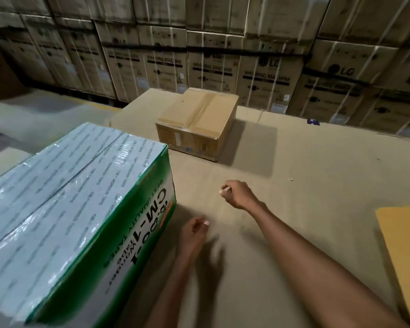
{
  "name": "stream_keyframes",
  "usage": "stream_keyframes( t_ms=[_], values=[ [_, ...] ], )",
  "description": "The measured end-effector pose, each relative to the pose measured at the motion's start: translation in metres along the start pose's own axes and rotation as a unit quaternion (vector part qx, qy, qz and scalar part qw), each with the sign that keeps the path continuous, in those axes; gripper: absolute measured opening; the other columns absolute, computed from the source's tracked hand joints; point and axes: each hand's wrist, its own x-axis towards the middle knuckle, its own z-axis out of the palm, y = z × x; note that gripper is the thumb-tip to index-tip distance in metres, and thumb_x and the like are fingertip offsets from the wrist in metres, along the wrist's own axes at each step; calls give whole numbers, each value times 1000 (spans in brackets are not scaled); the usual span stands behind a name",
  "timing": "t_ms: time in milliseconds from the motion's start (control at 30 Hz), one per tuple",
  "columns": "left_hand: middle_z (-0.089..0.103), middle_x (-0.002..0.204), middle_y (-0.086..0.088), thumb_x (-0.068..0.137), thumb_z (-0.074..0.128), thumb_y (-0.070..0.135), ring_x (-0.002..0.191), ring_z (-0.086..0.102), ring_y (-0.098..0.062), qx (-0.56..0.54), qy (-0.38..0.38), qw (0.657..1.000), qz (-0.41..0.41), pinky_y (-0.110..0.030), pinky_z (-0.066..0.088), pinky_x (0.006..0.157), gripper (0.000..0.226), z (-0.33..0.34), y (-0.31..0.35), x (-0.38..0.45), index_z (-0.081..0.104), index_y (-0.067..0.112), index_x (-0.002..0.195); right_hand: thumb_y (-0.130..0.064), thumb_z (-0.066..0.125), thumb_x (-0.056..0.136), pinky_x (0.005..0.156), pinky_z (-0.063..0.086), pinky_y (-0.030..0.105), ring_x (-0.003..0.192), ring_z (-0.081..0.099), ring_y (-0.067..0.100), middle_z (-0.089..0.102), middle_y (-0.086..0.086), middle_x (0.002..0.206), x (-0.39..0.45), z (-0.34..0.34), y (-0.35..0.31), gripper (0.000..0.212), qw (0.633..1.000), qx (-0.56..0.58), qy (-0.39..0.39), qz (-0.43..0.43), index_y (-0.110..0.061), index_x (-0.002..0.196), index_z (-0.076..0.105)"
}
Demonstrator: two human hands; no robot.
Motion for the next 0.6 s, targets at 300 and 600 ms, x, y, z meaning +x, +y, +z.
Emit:
stream_keyframes(
  t_ms=[300,600],
  values=[
    [67,113,4,94,67,38,103,67,-21,-74,-19,997,-9,-28,51,74,32,13,6,96,58,40,124,-43,58,103,112,41,45,144,44,38,37,18,162,166,-21,-53,81,997,11,79,7,-45,164,5],
    [71,108,13,77,59,62,95,72,-16,-51,-67,996,13,-27,56,76,35,19,-25,108,61,62,112,-19,61,104,85,55,33,104,70,27,69,11,127,231,2,-62,64,978,73,197,-4,-37,160,36]
  ],
)
